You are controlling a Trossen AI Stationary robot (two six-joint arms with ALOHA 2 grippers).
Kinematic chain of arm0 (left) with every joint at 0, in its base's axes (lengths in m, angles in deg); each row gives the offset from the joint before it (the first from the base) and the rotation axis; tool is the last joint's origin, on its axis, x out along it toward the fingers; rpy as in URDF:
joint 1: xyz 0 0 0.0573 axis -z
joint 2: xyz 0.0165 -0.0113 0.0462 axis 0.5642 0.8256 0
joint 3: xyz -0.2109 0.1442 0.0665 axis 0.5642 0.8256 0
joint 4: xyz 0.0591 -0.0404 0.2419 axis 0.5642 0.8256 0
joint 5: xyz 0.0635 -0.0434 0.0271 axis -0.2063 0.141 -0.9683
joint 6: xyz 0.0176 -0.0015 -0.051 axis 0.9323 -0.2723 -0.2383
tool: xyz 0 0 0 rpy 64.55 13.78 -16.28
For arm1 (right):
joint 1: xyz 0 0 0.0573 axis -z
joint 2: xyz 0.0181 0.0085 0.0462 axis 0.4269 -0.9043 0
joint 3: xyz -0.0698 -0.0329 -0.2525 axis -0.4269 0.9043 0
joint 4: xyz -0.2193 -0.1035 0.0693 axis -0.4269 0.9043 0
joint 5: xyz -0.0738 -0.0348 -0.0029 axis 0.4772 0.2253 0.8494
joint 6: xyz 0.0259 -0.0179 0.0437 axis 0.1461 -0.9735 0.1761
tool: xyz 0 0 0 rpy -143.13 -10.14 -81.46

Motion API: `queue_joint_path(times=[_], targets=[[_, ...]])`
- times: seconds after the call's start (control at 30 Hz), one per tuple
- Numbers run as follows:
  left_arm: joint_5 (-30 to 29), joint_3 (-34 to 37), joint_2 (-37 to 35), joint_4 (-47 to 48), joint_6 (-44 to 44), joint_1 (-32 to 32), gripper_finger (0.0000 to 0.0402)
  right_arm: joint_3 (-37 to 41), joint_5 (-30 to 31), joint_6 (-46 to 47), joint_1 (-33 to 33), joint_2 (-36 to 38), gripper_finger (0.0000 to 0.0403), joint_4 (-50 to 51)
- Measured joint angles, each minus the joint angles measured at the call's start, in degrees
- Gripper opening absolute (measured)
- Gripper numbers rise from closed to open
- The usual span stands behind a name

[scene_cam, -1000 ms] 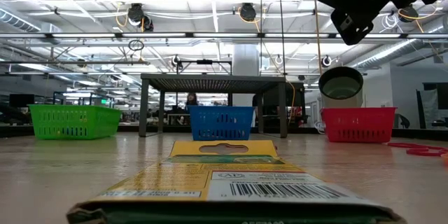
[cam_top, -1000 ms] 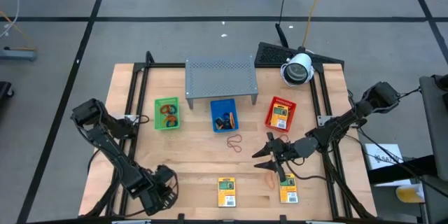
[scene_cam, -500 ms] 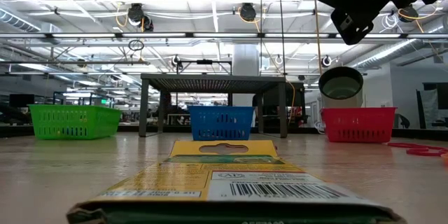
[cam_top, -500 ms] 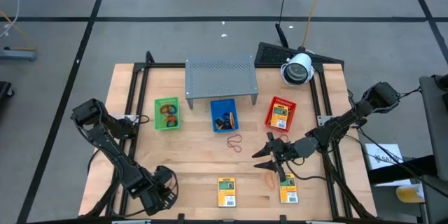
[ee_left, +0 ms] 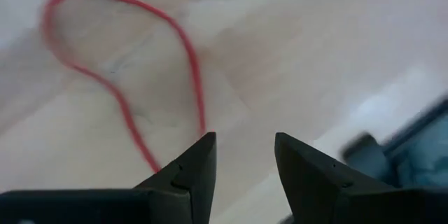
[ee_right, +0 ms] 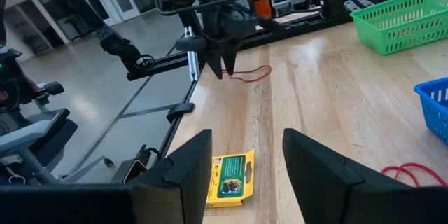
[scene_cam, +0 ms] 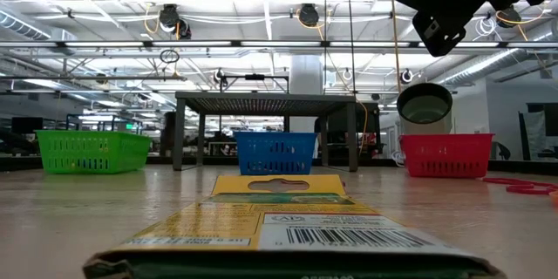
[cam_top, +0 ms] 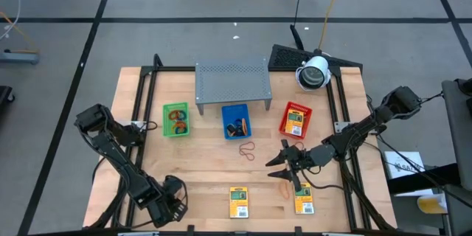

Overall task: Pick & Place Office Desk Supplies
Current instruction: Put the red rubber band into the blue bin

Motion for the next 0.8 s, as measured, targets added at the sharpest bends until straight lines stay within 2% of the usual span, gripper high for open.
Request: queue_joint_path(times=[0.1, 0.27, 0.63, 0.7, 0.8], targets=[[0.4, 0.0, 0.3, 2.1, -1.5, 0.0, 0.0152, 0.0, 0.0, 0.1, 0.0, 0.0, 0.0164, 0.0], [4.4, 0.0, 1.8, 0.9, -0.3, -0.3, 0.0152, 0.0, 0.0, 0.1, 0.0, 0.0, 0.0164, 0.0], [4.0, 0.0, 2.9, -0.2, -0.2, -0.4, 0.0151, 0.0, 0.0, 0.1, 0.0, 0.0, 0.0164, -0.1], [3.9, 0.0, 2.9, -0.5, -0.2, -0.4, 0.0146, 0.0, 0.0, 0.1, 0.0, 0.0, 0.0164, -0.1], [3.9, 0.0, 2.9, -0.6, -0.2, -0.4, 0.0117, 0.0, 0.0, 0.1, 0.0, 0.0, 0.0164, -0.1]])
